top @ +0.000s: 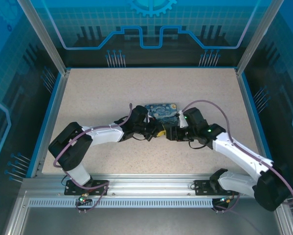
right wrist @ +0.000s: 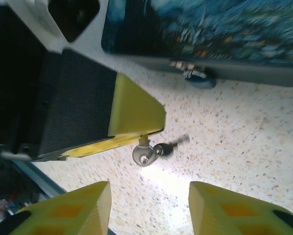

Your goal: Unlock a padlock with a key

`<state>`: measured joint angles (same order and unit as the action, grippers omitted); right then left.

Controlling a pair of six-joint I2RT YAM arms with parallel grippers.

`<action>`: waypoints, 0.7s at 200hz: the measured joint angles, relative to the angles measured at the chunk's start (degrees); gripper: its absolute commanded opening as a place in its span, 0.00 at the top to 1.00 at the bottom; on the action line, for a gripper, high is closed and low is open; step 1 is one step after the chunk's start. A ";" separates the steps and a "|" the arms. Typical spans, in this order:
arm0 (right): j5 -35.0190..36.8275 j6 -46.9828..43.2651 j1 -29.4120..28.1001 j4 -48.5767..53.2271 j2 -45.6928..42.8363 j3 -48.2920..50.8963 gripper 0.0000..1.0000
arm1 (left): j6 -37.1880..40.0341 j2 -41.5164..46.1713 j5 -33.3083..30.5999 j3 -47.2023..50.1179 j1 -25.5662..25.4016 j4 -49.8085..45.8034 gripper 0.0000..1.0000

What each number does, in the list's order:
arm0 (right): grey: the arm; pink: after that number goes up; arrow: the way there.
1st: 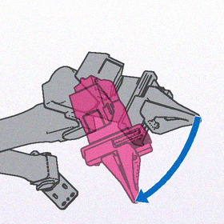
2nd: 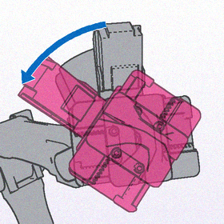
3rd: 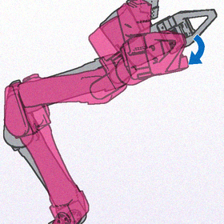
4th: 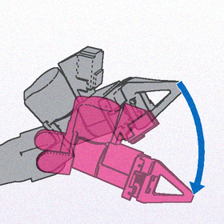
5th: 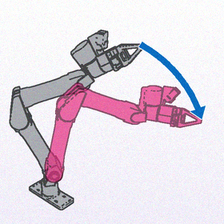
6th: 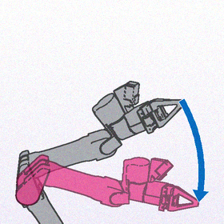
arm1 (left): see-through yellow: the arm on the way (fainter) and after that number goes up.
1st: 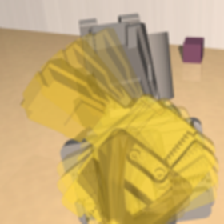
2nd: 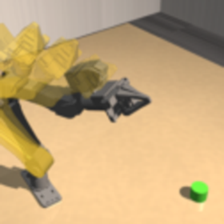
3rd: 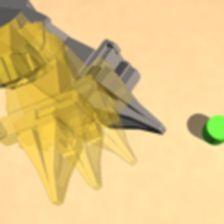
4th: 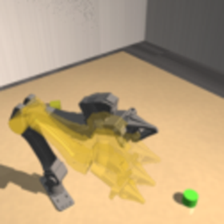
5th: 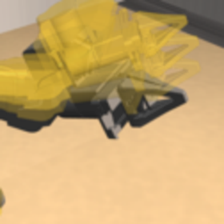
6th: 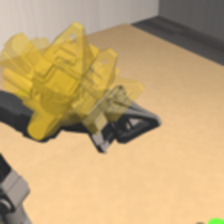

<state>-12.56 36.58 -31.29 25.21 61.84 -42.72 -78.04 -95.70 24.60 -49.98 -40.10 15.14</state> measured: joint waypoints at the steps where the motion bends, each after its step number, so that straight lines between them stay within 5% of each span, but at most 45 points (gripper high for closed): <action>1: -0.02 0.33 0.26 0.04 -0.39 0.00 0.39 | 0.20 0.09 0.02 -0.11 0.13 -0.11 1.00; 67: -5.40 6.82 10.14 -1.40 -9.84 0.07 0.31 | 18.82 7.52 -2.51 -14.38 4.26 -10.14 1.00; 110: -9.42 17.79 11.87 -16.20 -9.33 3.61 0.32 | 31.50 14.12 -10.36 -15.89 4.28 -11.02 1.00; 140: -9.27 25.00 11.85 -26.86 -7.69 4.66 0.33 | 33.68 16.13 -15.61 -13.55 4.50 -6.84 1.00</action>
<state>-21.82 61.58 -19.44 -1.65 54.15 -38.06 -44.36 -79.57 8.99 -63.53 -35.59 8.29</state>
